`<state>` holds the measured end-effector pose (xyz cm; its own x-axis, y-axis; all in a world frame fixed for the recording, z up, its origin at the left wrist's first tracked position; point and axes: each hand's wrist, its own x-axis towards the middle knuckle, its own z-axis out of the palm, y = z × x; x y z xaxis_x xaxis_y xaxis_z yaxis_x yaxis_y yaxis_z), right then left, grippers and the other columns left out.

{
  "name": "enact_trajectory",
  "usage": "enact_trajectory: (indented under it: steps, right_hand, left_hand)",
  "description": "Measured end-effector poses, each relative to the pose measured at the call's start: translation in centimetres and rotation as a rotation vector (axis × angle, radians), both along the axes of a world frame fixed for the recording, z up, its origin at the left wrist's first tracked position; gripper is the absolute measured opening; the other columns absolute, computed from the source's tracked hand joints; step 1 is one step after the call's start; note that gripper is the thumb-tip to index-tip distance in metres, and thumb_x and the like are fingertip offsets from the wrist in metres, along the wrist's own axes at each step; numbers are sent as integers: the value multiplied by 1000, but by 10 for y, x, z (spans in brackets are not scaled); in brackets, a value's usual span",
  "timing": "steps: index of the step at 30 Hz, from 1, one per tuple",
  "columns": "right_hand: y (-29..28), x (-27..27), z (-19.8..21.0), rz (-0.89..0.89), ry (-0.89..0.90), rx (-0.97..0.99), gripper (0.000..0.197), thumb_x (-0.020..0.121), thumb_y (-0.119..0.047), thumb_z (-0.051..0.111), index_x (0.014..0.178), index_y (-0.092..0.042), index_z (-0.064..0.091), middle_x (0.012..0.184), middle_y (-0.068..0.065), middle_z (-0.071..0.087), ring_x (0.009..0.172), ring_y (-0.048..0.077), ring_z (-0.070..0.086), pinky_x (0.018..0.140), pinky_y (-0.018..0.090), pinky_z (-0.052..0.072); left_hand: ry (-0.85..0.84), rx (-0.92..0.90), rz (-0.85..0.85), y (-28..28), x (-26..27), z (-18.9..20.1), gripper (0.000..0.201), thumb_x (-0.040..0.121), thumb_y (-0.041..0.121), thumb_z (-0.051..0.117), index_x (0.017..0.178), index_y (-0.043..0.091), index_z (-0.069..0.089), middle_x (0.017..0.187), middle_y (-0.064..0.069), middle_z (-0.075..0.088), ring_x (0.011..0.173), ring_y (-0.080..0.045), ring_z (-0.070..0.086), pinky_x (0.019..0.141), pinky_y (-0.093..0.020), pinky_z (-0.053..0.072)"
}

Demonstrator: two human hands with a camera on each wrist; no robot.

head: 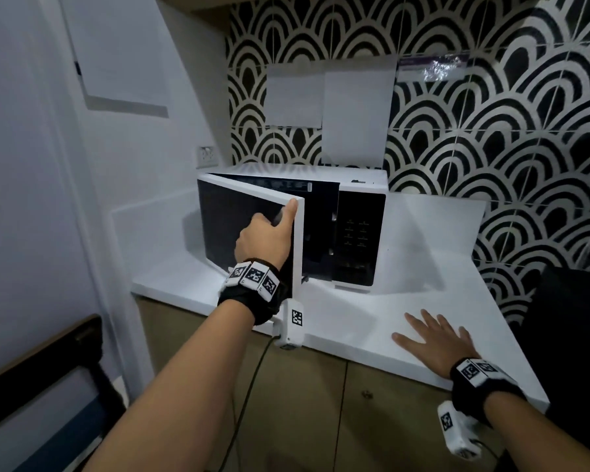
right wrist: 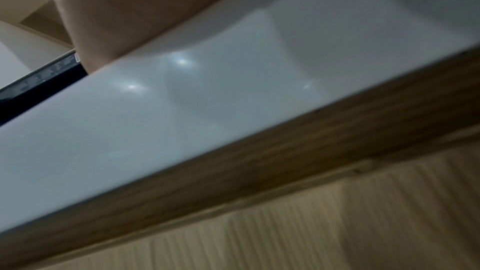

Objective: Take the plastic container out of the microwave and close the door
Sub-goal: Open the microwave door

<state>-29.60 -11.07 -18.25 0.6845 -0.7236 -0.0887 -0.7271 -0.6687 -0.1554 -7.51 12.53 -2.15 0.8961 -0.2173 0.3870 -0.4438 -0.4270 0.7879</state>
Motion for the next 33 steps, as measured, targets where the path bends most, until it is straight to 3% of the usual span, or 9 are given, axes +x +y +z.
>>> enact_trajectory:
  steps: [3, 6, 9, 11, 14, 19, 22, 28, 33]
  right_hand:
    - [1, -1, 1, 1, -5, 5, 86, 79, -87, 18, 153, -47, 6, 165, -8, -5, 152, 20, -3, 120, 52, -1]
    - [1, -1, -1, 3, -8, 15, 86, 79, -87, 19, 154, -46, 5, 165, -9, -6, 152, 20, -3, 120, 51, -2]
    - [-1, 0, -1, 3, -7, 9, 86, 79, -87, 18, 153, -46, 5, 165, -9, -6, 152, 20, -3, 120, 51, -1]
    - [-1, 1, -2, 3, -6, 11, 86, 80, -87, 19, 153, -46, 5, 165, -9, -6, 152, 20, -3, 120, 51, -1]
    - [0, 0, -3, 2, -13, 26, 85, 80, -86, 20, 154, -46, 4, 165, -10, -8, 151, 19, -5, 120, 50, -2]
    - [-2, 1, -5, -4, -19, 21, 84, 80, -86, 20, 153, -47, 5, 165, -10, -7, 151, 18, -4, 120, 50, -2]
    - [-2, 1, -5, -3, -18, 13, 83, 82, -85, 21, 153, -46, 6, 165, -9, -6, 152, 19, -3, 120, 50, -1]
    - [-2, 2, -5, -6, -20, 11, 83, 82, -85, 21, 153, -46, 5, 165, -9, -6, 151, 18, -3, 120, 49, -1]
    - [-2, 2, -6, -14, -17, 13, 83, 81, -85, 20, 153, -46, 5, 165, -9, -6, 151, 18, -3, 120, 49, -1]
  left_hand:
    - [-236, 58, 91, 24, -1, -2, 59, 96, 70, 34, 109, 15, 50, 88, -7, 65, 86, -35, 62, 69, -41, 43]
    - [-604, 102, 160, 43, 2, -3, 35, 102, 29, 50, 131, 9, 54, 112, -17, 61, 98, -37, 59, 78, -48, 47]
    - [-809, 320, 98, 50, -4, 4, 59, 81, -2, 45, 139, 7, 52, 135, -20, 53, 122, -37, 51, 103, -47, 40]
    - [-785, 531, 90, 51, -15, 10, 62, 81, 13, 30, 139, 7, 49, 145, -17, 46, 134, -35, 41, 114, -49, 28]
    - [-660, 773, 241, 51, -19, 19, 59, 91, 31, 28, 140, 3, 47, 147, -22, 44, 131, -38, 43, 111, -49, 30]
    - [-555, 928, 377, 55, -19, 37, 54, 95, 48, 35, 100, 4, 66, 97, -16, 65, 94, -32, 55, 90, -46, 40]
    - [-513, 918, 370, 61, -8, 46, 56, 94, 48, 34, 93, 4, 69, 91, -16, 66, 89, -33, 56, 87, -45, 43]
    - [-383, 924, 447, 77, 22, 43, 64, 93, 51, 34, 110, 0, 67, 114, -26, 65, 107, -42, 57, 98, -51, 40]
    - [-286, 892, 552, 101, 57, 37, 84, 92, 57, 35, 146, -7, 39, 140, -32, 49, 128, -48, 43, 111, -56, 28]
